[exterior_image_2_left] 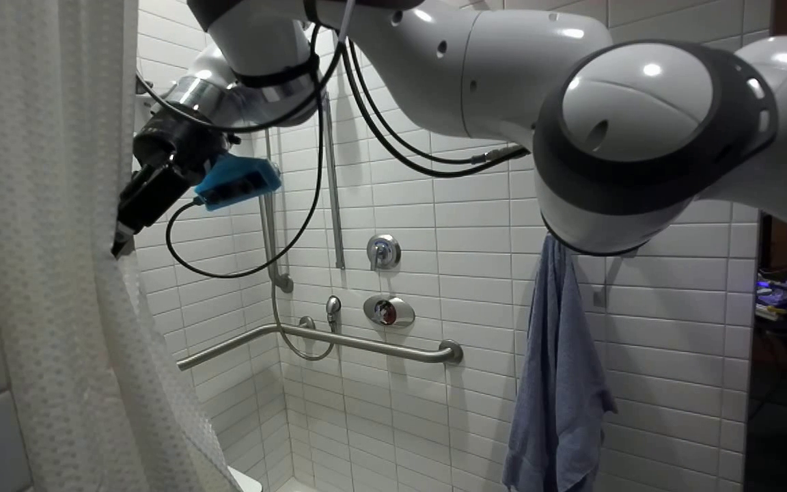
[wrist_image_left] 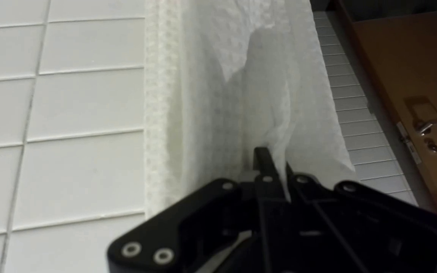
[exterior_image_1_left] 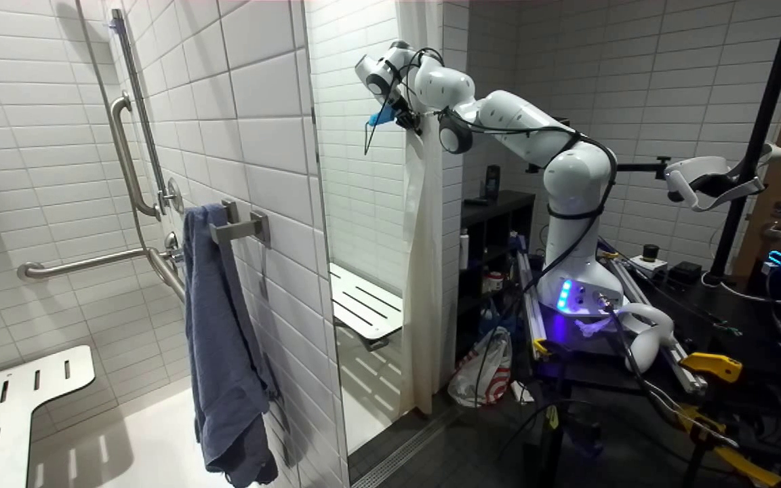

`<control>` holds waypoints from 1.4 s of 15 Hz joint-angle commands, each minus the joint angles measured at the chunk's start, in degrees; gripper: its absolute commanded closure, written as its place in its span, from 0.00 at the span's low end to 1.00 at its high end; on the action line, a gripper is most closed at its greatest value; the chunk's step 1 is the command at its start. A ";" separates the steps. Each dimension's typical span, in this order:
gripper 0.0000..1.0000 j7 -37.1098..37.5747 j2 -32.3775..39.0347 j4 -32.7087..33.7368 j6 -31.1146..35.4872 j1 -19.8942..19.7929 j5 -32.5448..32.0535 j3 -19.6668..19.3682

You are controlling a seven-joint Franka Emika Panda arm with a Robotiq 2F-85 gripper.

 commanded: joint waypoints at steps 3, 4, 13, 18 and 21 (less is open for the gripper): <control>0.98 -0.28 -0.30 -0.49 0.10 -0.15 0.05 0.08; 0.98 -0.33 -0.30 -0.48 0.09 -0.15 0.05 0.08; 0.98 -0.41 -0.10 -0.17 -0.05 -0.02 0.03 0.07; 0.98 -0.42 -0.10 -0.17 -0.05 -0.01 0.03 0.07; 0.98 -0.42 -0.10 -0.17 -0.05 -0.01 0.03 0.07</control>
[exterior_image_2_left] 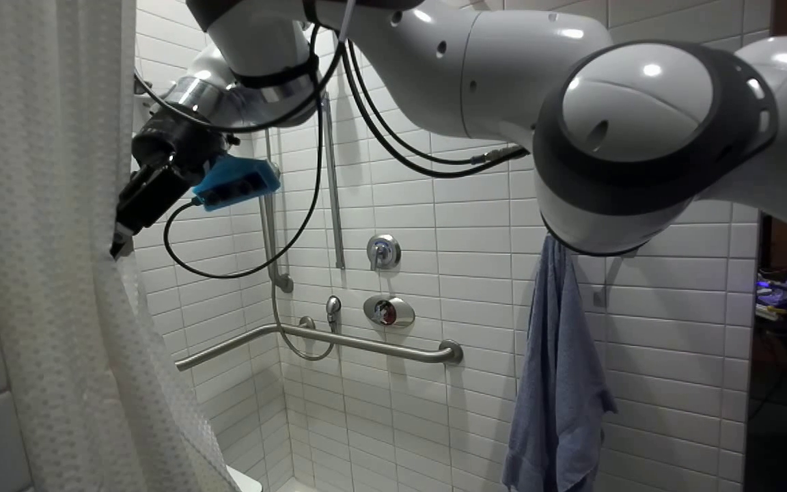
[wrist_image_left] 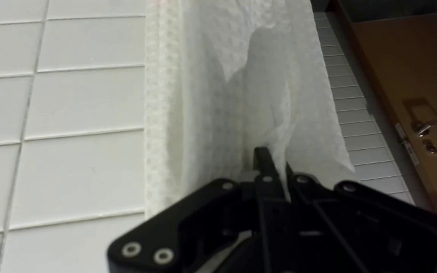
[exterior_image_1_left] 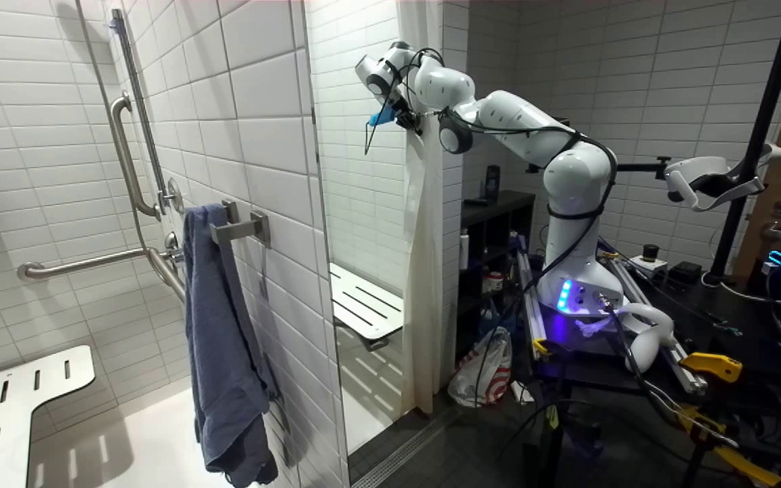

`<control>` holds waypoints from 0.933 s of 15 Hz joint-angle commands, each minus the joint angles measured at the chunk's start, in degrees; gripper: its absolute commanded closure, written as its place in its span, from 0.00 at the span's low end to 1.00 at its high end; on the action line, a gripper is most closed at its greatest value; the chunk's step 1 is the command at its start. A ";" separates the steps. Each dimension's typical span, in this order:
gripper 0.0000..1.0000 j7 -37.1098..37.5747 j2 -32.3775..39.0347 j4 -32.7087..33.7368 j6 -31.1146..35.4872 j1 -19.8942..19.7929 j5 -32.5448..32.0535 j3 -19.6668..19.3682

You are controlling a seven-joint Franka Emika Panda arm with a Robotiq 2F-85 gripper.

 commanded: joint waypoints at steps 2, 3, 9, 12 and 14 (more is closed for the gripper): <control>1.00 0.02 -0.11 -0.11 -0.05 -0.07 -0.03 0.07; 1.00 -0.04 -0.41 -0.18 0.25 -0.32 0.45 0.27; 1.00 -1.02 0.07 -0.06 1.23 0.09 -0.04 0.00; 1.00 -1.76 0.17 -0.17 1.64 0.60 -0.10 0.08; 1.00 -2.15 0.10 -0.10 1.97 0.94 0.06 0.33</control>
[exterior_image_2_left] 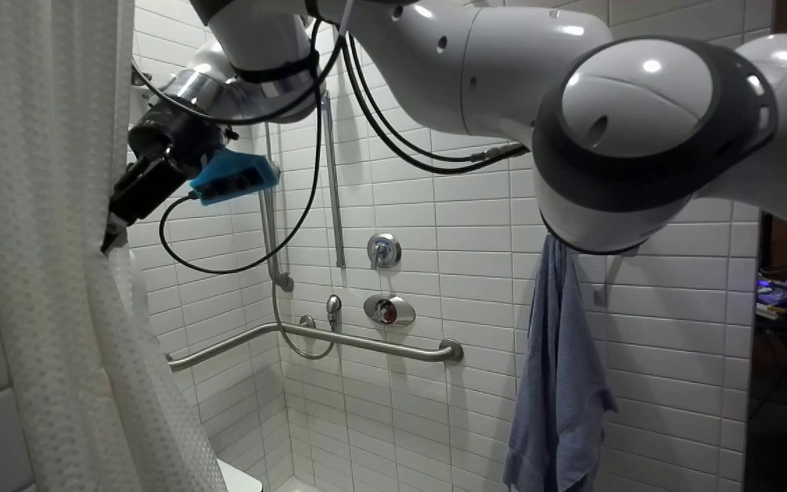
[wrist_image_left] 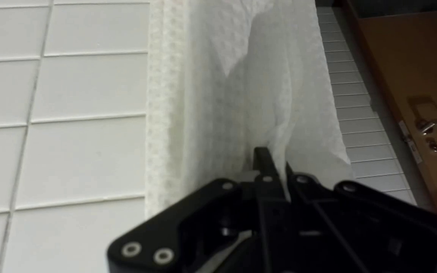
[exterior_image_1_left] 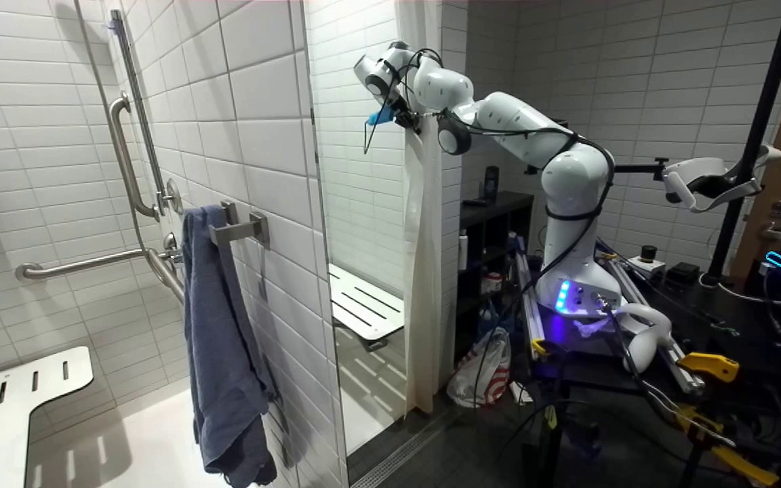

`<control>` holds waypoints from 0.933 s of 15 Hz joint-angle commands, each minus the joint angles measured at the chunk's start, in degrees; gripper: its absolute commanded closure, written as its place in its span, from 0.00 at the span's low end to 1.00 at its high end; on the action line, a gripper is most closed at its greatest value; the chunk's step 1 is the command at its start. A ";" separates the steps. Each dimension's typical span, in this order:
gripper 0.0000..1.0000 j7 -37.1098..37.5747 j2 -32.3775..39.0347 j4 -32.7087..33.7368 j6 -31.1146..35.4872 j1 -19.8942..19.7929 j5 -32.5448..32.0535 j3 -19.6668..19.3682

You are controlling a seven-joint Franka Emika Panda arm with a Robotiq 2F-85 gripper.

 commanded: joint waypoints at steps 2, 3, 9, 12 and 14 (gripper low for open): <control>1.00 -1.89 0.24 -0.55 1.64 1.50 -0.62 -0.06; 1.00 -2.27 0.30 -0.58 1.90 1.75 -0.69 -0.06; 1.00 -6.11 1.19 -0.89 2.32 2.25 -0.91 -0.12; 1.00 -6.94 0.87 -1.09 2.10 2.60 -0.74 0.01; 1.00 -7.21 0.63 -1.21 1.96 3.10 -0.75 0.10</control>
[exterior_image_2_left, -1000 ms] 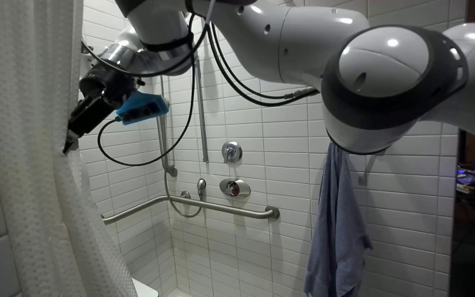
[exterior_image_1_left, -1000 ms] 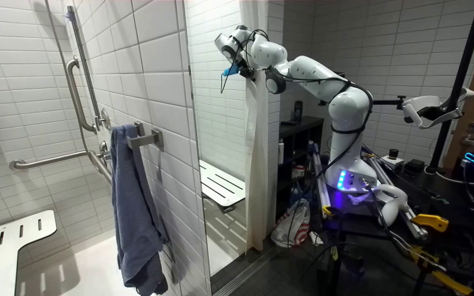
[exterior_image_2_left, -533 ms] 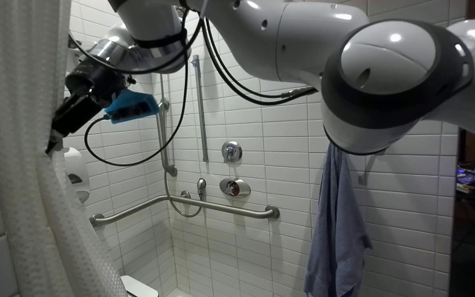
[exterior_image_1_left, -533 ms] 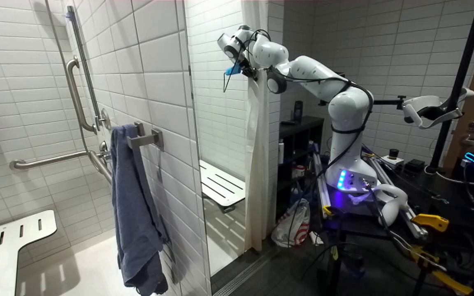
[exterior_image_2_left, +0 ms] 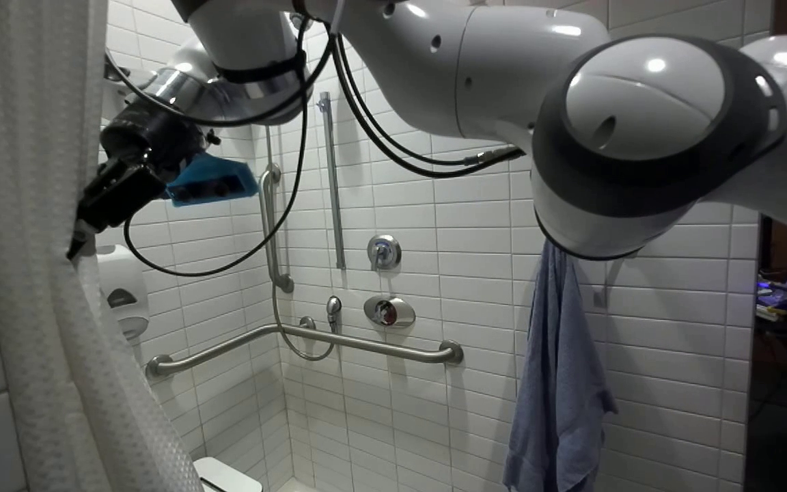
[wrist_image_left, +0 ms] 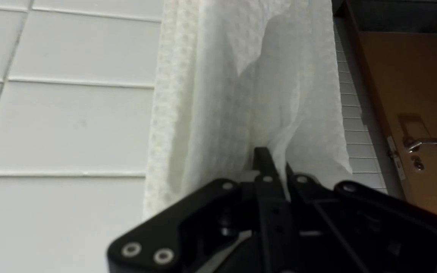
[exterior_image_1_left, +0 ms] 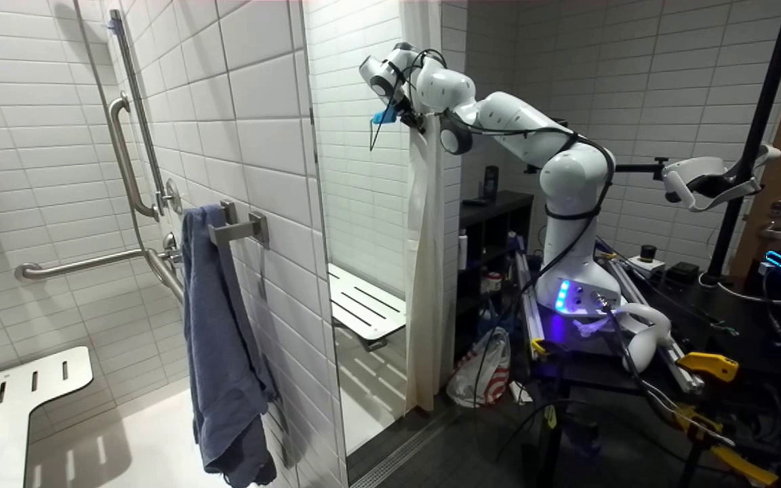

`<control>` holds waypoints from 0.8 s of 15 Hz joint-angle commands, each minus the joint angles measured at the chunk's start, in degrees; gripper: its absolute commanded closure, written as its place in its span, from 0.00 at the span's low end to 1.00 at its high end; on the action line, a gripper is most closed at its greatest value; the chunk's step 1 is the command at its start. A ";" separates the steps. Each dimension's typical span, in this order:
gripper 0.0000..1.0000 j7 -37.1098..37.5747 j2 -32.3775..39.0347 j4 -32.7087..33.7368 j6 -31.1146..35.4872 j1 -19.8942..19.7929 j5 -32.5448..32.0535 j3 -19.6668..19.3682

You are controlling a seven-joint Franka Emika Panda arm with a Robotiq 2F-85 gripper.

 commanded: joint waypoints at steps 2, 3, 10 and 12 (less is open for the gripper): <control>1.00 -1.68 0.22 -1.17 0.40 2.02 -0.72 0.14; 1.00 -4.47 1.55 -1.25 0.02 0.91 -0.49 0.41; 1.00 -6.60 -0.80 -1.43 -1.57 2.45 -0.72 0.55; 1.00 -6.20 -1.47 -1.35 -2.54 2.68 -0.61 0.66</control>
